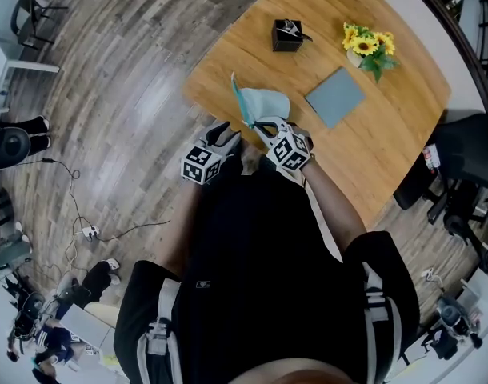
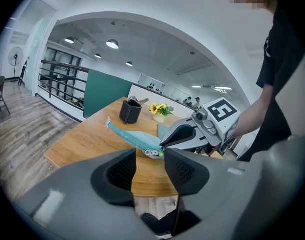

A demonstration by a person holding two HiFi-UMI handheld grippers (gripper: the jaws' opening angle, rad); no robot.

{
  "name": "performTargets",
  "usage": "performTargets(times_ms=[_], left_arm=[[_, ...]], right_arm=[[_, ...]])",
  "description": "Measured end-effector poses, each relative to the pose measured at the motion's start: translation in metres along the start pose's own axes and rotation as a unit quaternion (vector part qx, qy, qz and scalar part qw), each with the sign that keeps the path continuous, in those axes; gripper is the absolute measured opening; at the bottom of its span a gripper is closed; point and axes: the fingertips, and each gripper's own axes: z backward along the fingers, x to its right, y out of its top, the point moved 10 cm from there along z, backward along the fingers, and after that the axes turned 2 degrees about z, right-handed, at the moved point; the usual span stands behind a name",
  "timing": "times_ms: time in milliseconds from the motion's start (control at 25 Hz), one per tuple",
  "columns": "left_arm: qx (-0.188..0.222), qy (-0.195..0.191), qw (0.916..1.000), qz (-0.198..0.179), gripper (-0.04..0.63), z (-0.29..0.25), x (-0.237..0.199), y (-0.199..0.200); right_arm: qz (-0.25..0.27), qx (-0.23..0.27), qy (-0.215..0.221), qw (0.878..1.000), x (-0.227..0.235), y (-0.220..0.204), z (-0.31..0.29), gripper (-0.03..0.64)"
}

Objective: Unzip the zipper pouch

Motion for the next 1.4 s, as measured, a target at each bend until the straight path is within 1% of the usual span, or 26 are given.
performTargets(times_ms=[360,560,640,760,880,1000,1160,1400], left_arm=[[-0.004,0.010,0.9998,-0.019,0.164,-0.004,0.034,-0.002],[0.006,0.023,0.9995,-0.021,0.164,-0.008,0.052,0.000],[0.009,0.017,0.9998,-0.009,0.164,-0.008,0.055,-0.004],[0.019,-0.002,0.9997,0.013,0.164,-0.007,0.059,-0.005],[0.008,-0.021,0.9997,0.002,0.164,-0.007,0.068,-0.006],[-0.007,-0.030,0.9995,-0.011,0.164,-0.008,0.079,-0.010],[-0.011,-0.034,0.9993,-0.007,0.164,-0.010,0.091,-0.016],[-0.018,-0.046,0.9987,-0.013,0.164,-0.016,0.108,-0.019]], right_arm=[[0.009,0.036,0.006,0.999,-0.012,-0.006,0.032,0.012],[0.011,0.057,0.014,0.998,-0.017,-0.010,0.052,0.011],[0.016,0.062,0.028,0.998,-0.020,-0.011,0.058,0.011],[0.031,0.065,0.047,0.996,-0.025,-0.013,0.067,0.011],[0.040,0.068,0.055,0.995,-0.030,-0.017,0.073,0.011],[0.044,0.073,0.060,0.995,-0.035,-0.021,0.078,0.011],[0.049,0.084,0.066,0.993,-0.042,-0.024,0.085,0.011],[0.049,0.093,0.069,0.992,-0.049,-0.031,0.094,0.011]])
